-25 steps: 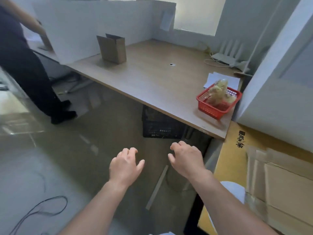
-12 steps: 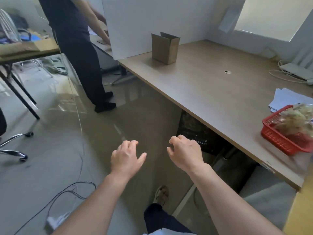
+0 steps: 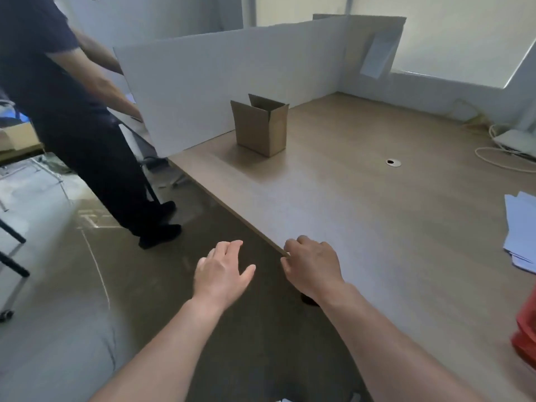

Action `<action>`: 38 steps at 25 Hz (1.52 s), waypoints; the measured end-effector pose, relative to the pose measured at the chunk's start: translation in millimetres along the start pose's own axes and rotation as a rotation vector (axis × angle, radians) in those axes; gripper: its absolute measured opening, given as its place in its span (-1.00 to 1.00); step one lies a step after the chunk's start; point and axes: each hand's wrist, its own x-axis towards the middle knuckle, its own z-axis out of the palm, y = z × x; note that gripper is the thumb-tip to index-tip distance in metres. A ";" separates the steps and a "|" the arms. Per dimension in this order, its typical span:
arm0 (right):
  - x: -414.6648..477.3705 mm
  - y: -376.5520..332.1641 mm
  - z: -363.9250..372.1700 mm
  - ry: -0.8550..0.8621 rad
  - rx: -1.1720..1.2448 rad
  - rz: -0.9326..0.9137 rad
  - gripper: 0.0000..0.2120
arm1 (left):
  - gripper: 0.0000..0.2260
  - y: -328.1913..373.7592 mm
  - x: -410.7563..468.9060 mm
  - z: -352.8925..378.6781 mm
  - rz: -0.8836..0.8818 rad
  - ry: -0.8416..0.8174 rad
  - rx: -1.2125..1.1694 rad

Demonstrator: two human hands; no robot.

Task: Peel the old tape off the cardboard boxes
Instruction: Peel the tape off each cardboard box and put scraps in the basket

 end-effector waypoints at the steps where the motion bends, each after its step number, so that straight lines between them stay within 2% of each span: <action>1: 21.4 7.9 0.2 -0.007 0.001 0.008 -0.73 | -0.47 2.2 23.2 2.2 0.009 0.000 -0.012; 7: 100.7 36.2 5.7 -0.018 -0.024 0.025 -0.72 | -0.46 1.5 104.2 17.2 -0.006 -0.036 -0.041; 13: 175.1 58.7 13.9 -0.008 -0.077 0.126 -0.73 | -0.46 6.6 201.1 30.9 0.117 -0.074 -0.123; 17: 255.2 62.8 19.4 0.058 -0.118 0.219 -0.73 | -0.46 -7.2 299.4 31.0 0.221 -0.071 -0.156; 25: 424.8 46.3 22.3 0.122 -0.150 0.482 -0.70 | -0.45 -57.9 507.3 8.8 0.359 -0.025 -0.209; 31: 519.8 45.4 19.6 0.243 -0.096 0.753 -0.51 | -0.48 -88.4 618.6 -9.2 0.393 0.147 -0.307; 35: 561.3 47.8 26.9 0.185 -0.030 0.881 -0.47 | -0.53 -97.6 663.8 -2.5 0.348 0.083 -0.352; 38: 576.2 54.9 30.3 0.150 0.108 0.970 -0.62 | -0.61 -98.0 681.5 4.4 0.319 -0.020 -0.409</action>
